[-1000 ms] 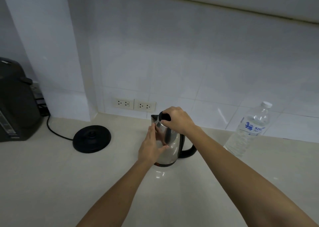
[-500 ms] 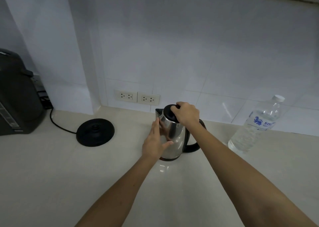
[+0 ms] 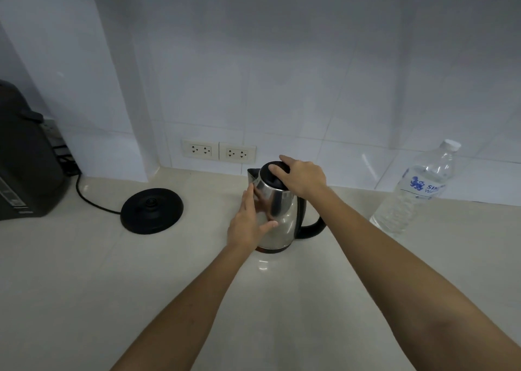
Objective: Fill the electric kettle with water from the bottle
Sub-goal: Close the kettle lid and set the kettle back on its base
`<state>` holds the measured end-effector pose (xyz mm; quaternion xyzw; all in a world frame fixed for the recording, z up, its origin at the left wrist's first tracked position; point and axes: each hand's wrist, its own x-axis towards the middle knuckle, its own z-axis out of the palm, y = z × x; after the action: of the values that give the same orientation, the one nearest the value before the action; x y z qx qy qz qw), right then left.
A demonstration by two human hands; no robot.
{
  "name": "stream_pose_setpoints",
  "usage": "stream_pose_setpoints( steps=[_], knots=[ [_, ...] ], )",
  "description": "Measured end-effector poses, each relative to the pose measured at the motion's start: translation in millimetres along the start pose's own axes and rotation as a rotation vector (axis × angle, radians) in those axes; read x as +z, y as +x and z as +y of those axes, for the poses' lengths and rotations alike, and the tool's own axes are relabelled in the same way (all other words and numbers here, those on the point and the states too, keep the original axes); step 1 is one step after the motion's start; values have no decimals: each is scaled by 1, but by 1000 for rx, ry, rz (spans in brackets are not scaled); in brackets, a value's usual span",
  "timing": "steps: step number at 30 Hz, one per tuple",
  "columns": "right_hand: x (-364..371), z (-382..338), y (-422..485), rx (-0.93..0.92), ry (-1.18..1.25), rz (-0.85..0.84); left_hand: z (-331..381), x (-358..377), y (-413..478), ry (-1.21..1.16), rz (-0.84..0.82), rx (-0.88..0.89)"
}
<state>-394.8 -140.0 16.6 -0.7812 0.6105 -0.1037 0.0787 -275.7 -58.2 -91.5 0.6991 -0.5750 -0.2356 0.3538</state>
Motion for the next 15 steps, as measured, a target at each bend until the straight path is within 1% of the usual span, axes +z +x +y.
stream_pose_setpoints(
  steps=[2,4,6,8,11,15],
  knots=[
    [-6,19,-7,-77,122,-101,0,0,-1,-12,7,7],
    [-2,41,-17,-124,310,-87,-1,1,-1,-2,19,8],
    [10,63,-30,-80,510,-21,0,1,-1,5,20,-2],
    [23,79,-41,15,675,21,3,-1,-2,-4,8,-12],
    [43,94,-52,81,769,66,6,-5,-4,-4,-8,-3],
    [61,102,-58,138,798,81,11,-5,-7,-38,-9,-1]
  ],
)
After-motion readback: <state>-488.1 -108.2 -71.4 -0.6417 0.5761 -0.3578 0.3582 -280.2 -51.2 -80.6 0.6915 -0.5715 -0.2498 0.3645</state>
